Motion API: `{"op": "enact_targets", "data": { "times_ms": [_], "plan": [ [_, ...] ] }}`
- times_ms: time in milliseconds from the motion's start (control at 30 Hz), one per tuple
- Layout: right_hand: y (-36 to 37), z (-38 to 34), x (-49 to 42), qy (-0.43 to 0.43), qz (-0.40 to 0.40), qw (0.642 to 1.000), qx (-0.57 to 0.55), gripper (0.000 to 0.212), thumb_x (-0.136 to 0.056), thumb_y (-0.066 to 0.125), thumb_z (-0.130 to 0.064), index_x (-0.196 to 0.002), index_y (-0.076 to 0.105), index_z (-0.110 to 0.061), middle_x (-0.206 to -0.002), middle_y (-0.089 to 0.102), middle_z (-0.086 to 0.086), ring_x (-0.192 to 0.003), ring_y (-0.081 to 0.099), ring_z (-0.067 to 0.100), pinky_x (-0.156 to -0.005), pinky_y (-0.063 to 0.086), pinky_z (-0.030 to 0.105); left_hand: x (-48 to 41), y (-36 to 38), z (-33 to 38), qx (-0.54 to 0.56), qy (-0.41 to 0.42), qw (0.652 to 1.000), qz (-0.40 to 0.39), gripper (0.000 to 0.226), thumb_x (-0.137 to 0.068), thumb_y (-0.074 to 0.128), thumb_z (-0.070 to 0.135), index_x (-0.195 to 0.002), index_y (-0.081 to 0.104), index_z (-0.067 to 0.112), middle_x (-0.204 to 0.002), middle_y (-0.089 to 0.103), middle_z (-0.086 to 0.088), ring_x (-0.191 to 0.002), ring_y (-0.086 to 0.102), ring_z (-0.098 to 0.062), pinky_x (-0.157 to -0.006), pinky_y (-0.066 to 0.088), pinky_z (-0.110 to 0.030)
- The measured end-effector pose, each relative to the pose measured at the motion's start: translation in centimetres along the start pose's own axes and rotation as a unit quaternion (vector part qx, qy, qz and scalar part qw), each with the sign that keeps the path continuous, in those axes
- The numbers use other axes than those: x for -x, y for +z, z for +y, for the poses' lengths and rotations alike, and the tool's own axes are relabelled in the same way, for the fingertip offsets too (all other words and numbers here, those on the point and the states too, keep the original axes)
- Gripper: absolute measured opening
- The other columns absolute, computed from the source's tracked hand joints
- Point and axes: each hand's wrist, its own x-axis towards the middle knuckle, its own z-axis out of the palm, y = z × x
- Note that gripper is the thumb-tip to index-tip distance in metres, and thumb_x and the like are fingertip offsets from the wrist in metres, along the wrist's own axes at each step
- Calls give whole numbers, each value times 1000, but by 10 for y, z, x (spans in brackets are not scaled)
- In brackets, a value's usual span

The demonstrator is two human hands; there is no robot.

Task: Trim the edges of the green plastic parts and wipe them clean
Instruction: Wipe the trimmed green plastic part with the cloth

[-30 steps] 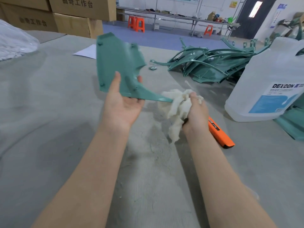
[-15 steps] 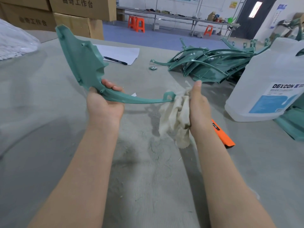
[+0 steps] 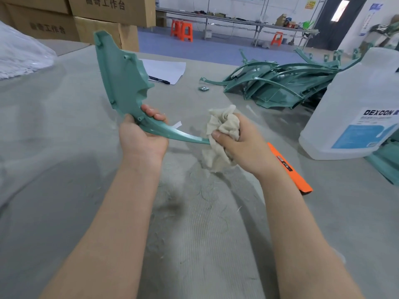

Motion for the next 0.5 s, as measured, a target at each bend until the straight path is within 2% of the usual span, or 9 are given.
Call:
{"op": "enact_targets", "data": {
  "times_ms": [133,300,367,467,500],
  "plan": [
    [3,-1,-2,-25,45,998,48,28,-99,53,-25,-74,44,-29,-71,49,-15,-70,47,6,-71,37,27,1,1,-2,6,-7,1000,4,32,-97,30,10,-71,50,10,-51,53,2,-40,48,-10,-43,38,-18],
    [12,-2,-2,38,142,986,-76,37,-101,48,-33,-67,43,-20,-58,44,-14,-55,39,2,-60,34,23,2,3,-6,3,-13,1000,-18,33,-97,29,10,-71,50,10,-52,53,2,-41,48,-9,-45,38,-18],
    [10,-3,-1,57,116,983,-132,27,-100,52,-31,-77,48,-16,-66,45,-2,-64,42,8,-65,37,27,1,3,-3,-4,-6,1000,-21,35,-99,29,11,-71,50,11,-52,53,3,-42,48,-9,-46,38,-18],
    [0,-1,-1,85,-11,956,-280,6,-94,60,-9,-92,56,-12,-73,61,0,-68,58,12,-69,51,31,-2,1,5,-2,15,1000,-7,35,-99,29,12,-70,50,11,-52,53,2,-43,47,-9,-45,38,-18],
    [-2,-1,-1,98,-37,948,-300,10,-92,61,-2,-97,57,-11,-79,64,1,-70,62,12,-70,54,30,-2,1,7,0,22,1000,-4,35,-99,30,12,-70,50,11,-52,53,2,-43,47,-9,-45,38,-18]
  ]
}}
